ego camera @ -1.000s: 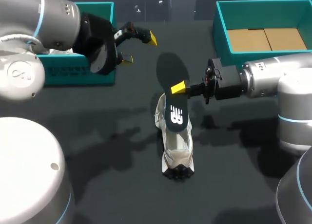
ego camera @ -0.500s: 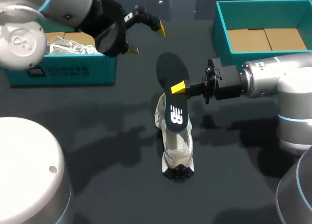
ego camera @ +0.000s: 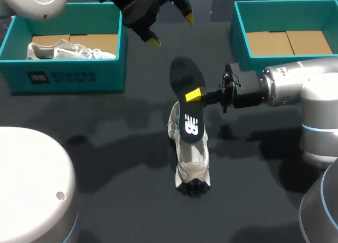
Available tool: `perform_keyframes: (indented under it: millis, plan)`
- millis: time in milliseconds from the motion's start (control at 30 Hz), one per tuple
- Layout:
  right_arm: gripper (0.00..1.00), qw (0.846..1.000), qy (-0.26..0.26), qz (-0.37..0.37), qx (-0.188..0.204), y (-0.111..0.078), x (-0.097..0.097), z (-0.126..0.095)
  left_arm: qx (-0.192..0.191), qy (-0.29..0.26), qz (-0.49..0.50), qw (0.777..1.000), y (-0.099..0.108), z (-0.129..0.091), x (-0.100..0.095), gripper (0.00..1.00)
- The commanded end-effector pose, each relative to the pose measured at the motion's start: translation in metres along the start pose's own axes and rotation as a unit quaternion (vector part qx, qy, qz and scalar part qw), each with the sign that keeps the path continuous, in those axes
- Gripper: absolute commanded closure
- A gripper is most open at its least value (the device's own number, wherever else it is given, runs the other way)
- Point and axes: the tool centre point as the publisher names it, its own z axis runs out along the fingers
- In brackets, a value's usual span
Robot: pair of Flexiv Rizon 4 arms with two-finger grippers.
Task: Take the shoe out of the shoebox, open the shoe tongue, remove and reinsert the insole, then place the shoe into the shoebox
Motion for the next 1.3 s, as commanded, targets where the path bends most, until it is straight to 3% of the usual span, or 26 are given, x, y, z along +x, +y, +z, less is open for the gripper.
perform_keyframes:
  millis: [33, 667, 1300]
  plan:
    - [1.0, 1.0, 0.0, 0.0, -0.001, -0.001, -0.001, 0.001, 0.019, 0.113, 0.001, 0.993, 0.01, 0.017, -0.018, 0.0]
    - [1.0, 1.0, 0.0, 0.0, -0.001, -0.001, -0.001, 0.001, 0.03, 0.23, 0.022, 0.972, 0.0, 0.046, -0.04, 0.0]
    - [1.0, 1.0, 0.0, 0.0, -0.001, -0.001, -0.001, 0.001, 0.043, 0.247, -0.003, 0.968, -0.006, 0.057, -0.04, 0.0]
